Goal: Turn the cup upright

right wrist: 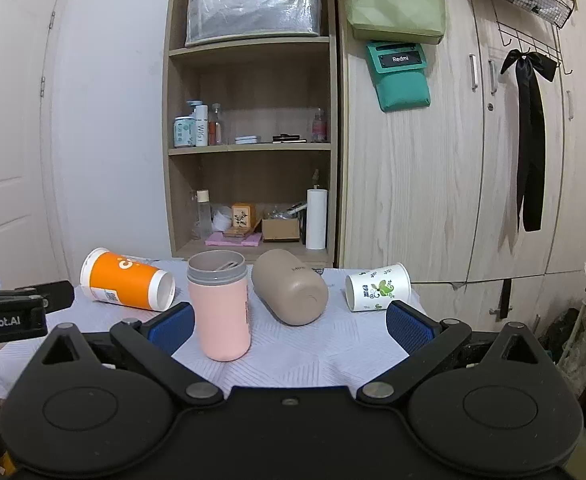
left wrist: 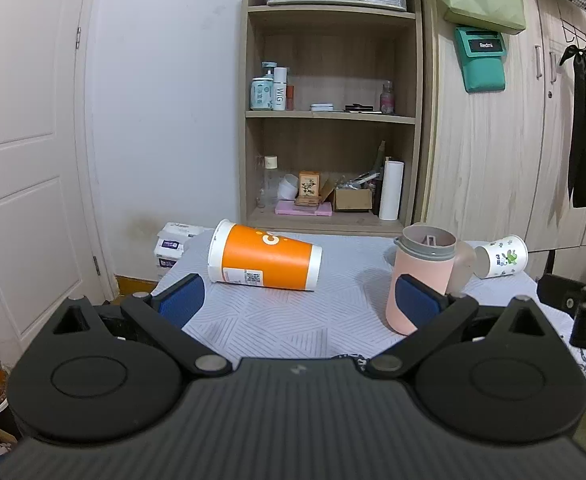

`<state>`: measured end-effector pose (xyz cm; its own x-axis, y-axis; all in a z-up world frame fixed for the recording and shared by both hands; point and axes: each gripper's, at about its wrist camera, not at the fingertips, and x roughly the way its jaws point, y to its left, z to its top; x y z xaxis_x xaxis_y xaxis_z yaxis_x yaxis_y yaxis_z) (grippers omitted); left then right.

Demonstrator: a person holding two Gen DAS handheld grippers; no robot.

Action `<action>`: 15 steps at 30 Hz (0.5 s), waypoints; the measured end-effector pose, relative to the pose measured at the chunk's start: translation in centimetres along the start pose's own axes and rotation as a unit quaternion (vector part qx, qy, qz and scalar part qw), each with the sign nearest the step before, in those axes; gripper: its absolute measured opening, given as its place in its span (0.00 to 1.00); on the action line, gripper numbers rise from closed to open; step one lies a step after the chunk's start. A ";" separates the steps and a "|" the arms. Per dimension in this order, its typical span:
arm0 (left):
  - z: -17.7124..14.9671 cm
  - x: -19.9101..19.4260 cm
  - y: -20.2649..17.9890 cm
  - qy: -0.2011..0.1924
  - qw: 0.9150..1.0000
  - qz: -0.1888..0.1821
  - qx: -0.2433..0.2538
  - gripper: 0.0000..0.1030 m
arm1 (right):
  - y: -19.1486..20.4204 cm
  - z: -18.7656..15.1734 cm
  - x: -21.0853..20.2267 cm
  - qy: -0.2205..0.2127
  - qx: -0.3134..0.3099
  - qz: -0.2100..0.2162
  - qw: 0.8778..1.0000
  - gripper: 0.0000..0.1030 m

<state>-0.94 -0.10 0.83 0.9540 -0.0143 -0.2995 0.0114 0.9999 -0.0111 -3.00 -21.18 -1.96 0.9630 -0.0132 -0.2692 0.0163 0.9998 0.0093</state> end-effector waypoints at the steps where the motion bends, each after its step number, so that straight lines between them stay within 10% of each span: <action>1: 0.0 0.0 0.0 0.000 1.000 0.001 0.001 1.00 | 0.0 0.0 0.0 0.000 0.000 -0.001 1.000 1.00; 15: -0.6 0.4 -0.3 0.003 1.000 -0.001 0.021 1.00 | 0.8 -0.4 -0.2 -0.011 -0.004 -0.030 0.999 1.00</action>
<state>-0.74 -0.37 0.10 0.9523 -0.0153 -0.3048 0.0252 0.9993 0.0285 -3.25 -20.41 -2.25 0.9662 -0.0741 -0.2471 0.0727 0.9972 -0.0149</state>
